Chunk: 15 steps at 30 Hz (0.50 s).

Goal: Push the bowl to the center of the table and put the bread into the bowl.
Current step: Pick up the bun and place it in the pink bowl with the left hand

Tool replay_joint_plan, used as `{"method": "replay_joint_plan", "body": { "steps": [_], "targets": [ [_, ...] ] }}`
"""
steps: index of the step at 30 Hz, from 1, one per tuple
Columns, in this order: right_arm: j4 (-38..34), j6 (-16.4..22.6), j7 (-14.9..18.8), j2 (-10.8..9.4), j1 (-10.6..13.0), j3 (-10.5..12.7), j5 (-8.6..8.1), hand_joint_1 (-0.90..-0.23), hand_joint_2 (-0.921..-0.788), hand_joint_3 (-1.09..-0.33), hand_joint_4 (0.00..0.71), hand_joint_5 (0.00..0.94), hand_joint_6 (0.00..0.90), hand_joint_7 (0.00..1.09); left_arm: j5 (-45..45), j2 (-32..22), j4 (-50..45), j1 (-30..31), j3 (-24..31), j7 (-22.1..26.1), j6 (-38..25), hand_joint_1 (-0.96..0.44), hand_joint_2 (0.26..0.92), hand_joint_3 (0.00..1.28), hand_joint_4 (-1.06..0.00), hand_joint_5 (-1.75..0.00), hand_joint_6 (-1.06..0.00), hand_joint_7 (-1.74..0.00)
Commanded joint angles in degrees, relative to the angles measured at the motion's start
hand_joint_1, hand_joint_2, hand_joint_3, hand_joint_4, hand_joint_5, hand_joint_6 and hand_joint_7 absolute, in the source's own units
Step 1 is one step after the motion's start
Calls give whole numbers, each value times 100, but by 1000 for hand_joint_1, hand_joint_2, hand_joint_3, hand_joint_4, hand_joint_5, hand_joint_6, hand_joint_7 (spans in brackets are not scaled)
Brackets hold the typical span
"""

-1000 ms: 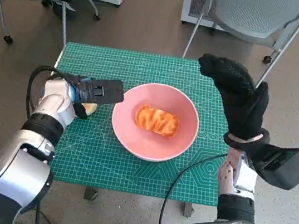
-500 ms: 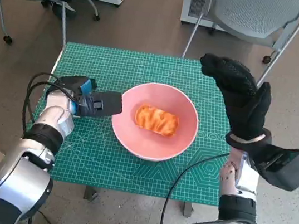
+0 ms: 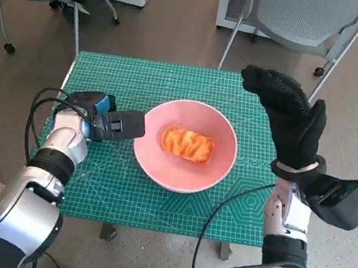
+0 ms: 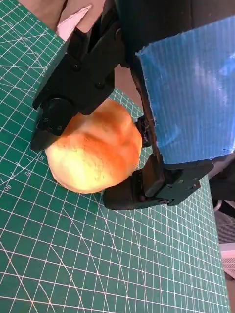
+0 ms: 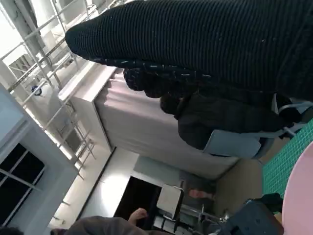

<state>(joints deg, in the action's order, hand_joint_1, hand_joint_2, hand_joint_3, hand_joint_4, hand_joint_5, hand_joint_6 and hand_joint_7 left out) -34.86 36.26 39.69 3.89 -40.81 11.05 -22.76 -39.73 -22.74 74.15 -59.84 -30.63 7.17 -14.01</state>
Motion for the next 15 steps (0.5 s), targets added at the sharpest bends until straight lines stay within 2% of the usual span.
{"method": "replay_joint_plan", "body": {
  "steps": [1, 15],
  "targets": [
    [-72, -76, -24, 0, 116, -11, -2, -671, -921, -878, 55, 0, -1, 250, 67, -58, 46, 63, 54, 105, 15, 1, 920, 132, -587, -1257, -574, -1247],
    [-98, -84, -15, -14, 108, -22, -3, -679, -921, -875, 55, 0, -1, 251, 115, -85, 5, 73, 123, 149, 73, 1, 921, 132, -585, -1259, -573, -1248]
  ]
}}
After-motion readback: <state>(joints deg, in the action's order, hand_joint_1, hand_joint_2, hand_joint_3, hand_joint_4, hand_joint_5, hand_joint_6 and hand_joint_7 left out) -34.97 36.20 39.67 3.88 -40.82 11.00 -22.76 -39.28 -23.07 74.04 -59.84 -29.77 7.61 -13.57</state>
